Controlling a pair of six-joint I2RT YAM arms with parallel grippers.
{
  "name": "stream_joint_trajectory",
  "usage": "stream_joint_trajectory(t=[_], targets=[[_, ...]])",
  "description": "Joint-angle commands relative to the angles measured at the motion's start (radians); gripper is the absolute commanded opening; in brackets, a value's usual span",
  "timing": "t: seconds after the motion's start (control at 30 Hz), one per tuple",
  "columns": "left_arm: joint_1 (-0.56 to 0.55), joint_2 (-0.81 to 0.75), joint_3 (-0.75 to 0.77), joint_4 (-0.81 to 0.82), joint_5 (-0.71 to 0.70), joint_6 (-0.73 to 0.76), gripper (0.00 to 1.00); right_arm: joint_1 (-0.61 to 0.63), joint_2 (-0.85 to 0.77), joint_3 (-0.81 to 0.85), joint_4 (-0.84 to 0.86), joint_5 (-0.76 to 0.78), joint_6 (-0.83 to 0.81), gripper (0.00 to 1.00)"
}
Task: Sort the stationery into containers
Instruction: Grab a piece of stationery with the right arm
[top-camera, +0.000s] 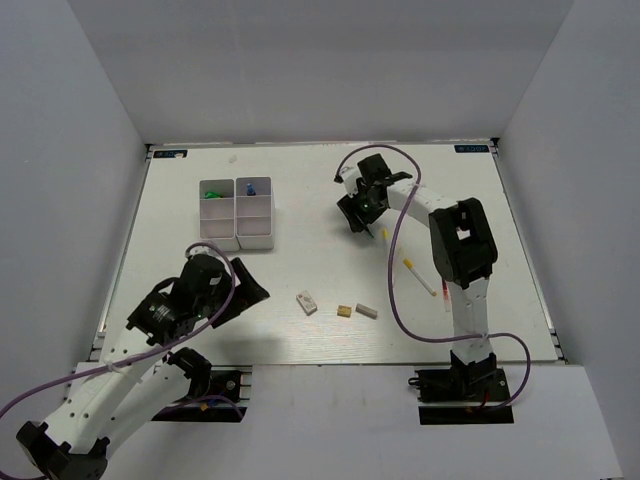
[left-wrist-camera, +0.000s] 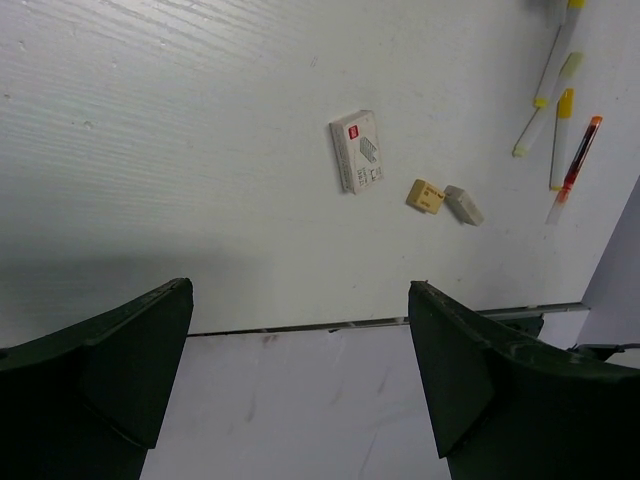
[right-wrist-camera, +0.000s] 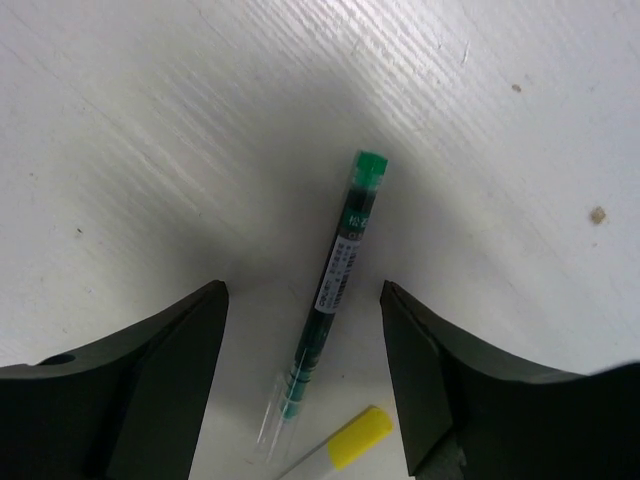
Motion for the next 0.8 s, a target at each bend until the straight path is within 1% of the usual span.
stream_joint_trajectory(t=[0.0, 0.1, 0.17, 0.23, 0.3, 0.33, 0.4, 0.43, 0.47, 0.5, 0.53, 0.6, 0.67, 0.7, 0.77], targets=[[0.000, -0.011, -0.024, -0.009, 0.019, -0.035, 0.98, 0.004, 0.037, 0.060, -0.001, -0.032, -0.016, 0.65], [0.000, -0.011, -0.057, -0.009, 0.030, -0.055, 0.95, 0.004, 0.083, 0.081, -0.018, -0.039, -0.039, 0.58], [0.000, -0.011, -0.071, 0.004, 0.040, -0.069, 0.94, 0.004, 0.096, 0.078, -0.025, -0.038, -0.048, 0.50], [0.000, -0.020, -0.080, 0.014, 0.040, -0.097, 0.94, 0.006, 0.106, 0.077, -0.050, -0.038, -0.061, 0.39], [0.000, -0.031, -0.089, 0.014, 0.040, -0.106, 0.94, 0.001, 0.111, 0.078, -0.074, -0.056, -0.065, 0.31], [0.000, -0.031, -0.098, 0.014, 0.040, -0.106, 0.94, 0.001, 0.111, 0.075, -0.090, -0.062, -0.070, 0.24], [0.000, -0.040, -0.109, 0.014, 0.040, -0.106, 0.94, 0.003, 0.100, 0.084, -0.117, -0.104, -0.076, 0.17], [0.000, -0.040, -0.109, 0.026, 0.040, -0.106, 0.94, 0.003, 0.096, 0.096, -0.148, -0.133, -0.082, 0.08], [0.000, -0.040, -0.118, 0.026, 0.040, -0.106, 0.94, 0.001, 0.079, 0.115, -0.160, -0.165, -0.084, 0.06], [0.000, -0.040, -0.118, 0.040, 0.049, -0.106, 0.94, 0.004, 0.071, 0.129, -0.172, -0.183, -0.090, 0.03], [0.000, -0.040, -0.130, 0.040, 0.049, -0.106, 0.94, 0.001, 0.056, 0.180, -0.186, -0.220, -0.090, 0.00], [0.000, -0.031, -0.139, 0.049, 0.049, -0.106, 0.94, 0.009, 0.033, 0.230, -0.240, -0.291, -0.098, 0.00], [0.000, -0.031, -0.149, 0.058, 0.049, -0.106, 0.94, 0.013, 0.030, 0.357, -0.304, -0.381, -0.104, 0.00], [0.000, -0.031, -0.158, 0.058, 0.049, -0.106, 0.94, 0.021, 0.024, 0.391, -0.326, -0.406, -0.104, 0.00], [0.000, -0.031, -0.158, 0.058, 0.049, -0.115, 0.94, 0.029, 0.019, 0.499, -0.338, -0.520, -0.098, 0.00]])
